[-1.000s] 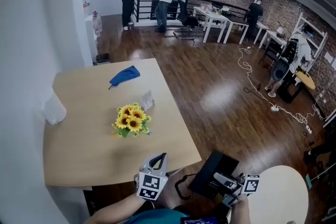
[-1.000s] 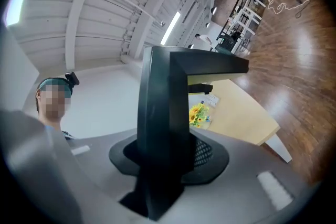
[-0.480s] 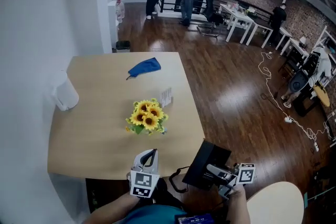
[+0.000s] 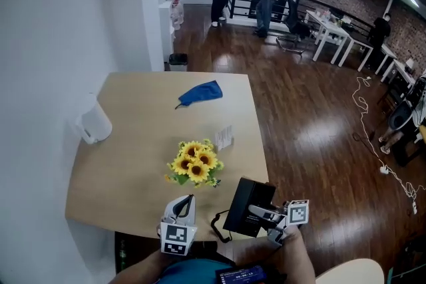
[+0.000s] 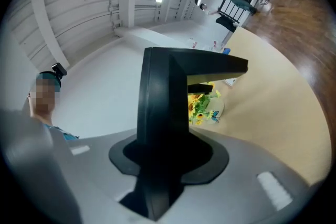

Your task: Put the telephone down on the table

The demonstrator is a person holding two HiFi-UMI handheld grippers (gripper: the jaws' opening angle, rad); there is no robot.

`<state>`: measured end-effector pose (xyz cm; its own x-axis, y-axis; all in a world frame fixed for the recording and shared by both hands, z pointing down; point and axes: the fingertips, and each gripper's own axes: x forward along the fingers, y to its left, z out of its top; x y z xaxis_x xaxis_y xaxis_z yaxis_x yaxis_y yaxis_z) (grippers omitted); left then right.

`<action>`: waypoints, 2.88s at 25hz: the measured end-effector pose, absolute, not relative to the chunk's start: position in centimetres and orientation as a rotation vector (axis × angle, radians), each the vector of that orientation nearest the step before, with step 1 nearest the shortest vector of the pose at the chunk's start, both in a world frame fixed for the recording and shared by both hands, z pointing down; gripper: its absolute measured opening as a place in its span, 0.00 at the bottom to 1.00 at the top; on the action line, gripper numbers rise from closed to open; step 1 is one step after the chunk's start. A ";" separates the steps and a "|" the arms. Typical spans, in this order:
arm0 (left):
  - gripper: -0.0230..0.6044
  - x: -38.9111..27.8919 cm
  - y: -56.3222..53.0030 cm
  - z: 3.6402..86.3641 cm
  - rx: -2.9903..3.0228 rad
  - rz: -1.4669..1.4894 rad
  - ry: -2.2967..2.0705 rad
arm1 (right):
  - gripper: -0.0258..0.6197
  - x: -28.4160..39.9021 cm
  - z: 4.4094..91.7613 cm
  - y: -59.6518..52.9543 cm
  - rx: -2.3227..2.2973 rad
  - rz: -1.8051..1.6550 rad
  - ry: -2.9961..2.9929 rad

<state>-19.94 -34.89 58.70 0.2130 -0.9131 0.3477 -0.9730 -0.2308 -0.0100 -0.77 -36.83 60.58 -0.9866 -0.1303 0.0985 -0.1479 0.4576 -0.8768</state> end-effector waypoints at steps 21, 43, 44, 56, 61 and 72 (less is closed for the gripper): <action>0.06 -20.4 -37.3 62.6 2.050 0.535 -1.845 | 0.27 -4.0 70.9 -44.7 0.021 1.735 -2.519; 0.06 -19.5 -37.8 63.3 2.131 0.616 -1.730 | 0.28 -5.9 75.1 -45.3 0.074 1.754 -2.411; 0.06 -19.5 -37.8 63.3 2.132 0.614 -1.729 | 0.28 -5.9 75.0 -45.3 0.078 1.762 -2.415; 0.06 -19.3 -37.5 63.3 2.136 0.600 -1.717 | 0.39 -5.5 76.6 -45.8 0.305 1.706 -2.330; 0.06 -19.3 -37.4 63.2 2.137 0.579 -1.721 | 0.47 -3.5 77.3 -46.4 0.443 1.704 -2.247; 0.06 -19.4 -37.7 62.2 2.110 0.491 -1.745 | 0.22 2.6 71.9 -47.0 0.936 1.270 -2.199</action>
